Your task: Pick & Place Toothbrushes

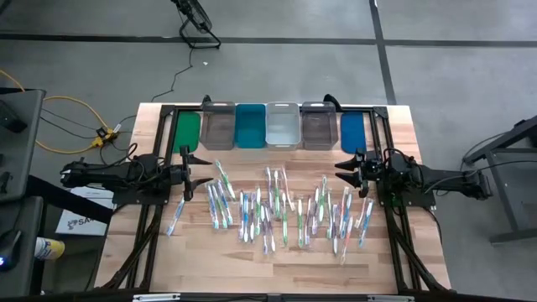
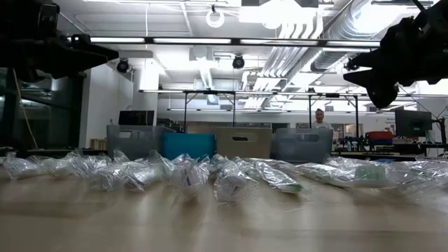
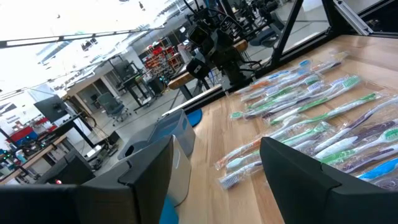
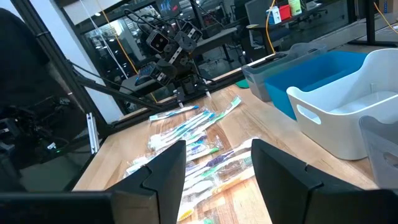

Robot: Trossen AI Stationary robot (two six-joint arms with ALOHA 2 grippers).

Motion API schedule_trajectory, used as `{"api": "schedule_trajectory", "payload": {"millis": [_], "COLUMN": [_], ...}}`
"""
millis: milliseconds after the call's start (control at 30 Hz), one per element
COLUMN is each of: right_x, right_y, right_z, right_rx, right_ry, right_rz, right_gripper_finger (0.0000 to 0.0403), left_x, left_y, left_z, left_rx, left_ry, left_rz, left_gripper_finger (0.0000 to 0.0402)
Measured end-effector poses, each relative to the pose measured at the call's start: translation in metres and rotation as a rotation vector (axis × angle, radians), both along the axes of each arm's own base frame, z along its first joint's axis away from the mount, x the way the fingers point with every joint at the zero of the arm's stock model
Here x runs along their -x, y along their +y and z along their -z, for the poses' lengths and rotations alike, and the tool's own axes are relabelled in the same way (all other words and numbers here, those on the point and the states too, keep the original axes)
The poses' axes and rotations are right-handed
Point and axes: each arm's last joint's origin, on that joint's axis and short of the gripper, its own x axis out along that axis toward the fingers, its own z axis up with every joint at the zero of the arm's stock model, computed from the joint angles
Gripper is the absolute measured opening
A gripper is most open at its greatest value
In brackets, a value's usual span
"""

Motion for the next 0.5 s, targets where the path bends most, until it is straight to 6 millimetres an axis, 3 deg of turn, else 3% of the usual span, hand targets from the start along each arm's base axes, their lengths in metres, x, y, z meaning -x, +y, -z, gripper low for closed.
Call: {"api": "schedule_trajectory", "payload": {"millis": [500], "right_x": [0.0000], "right_y": [0.0000], "right_z": [0.0000], "right_rx": [0.000], "right_ry": [0.000], "right_rz": [0.000], "right_gripper_finger": [0.0176], "left_x": [0.0000], "left_y": [0.0000], "left_z": [0.0000], "left_rx": [0.000], "left_ry": [0.000], "left_rz": [-0.001], "left_gripper_finger": [0.0236]}}
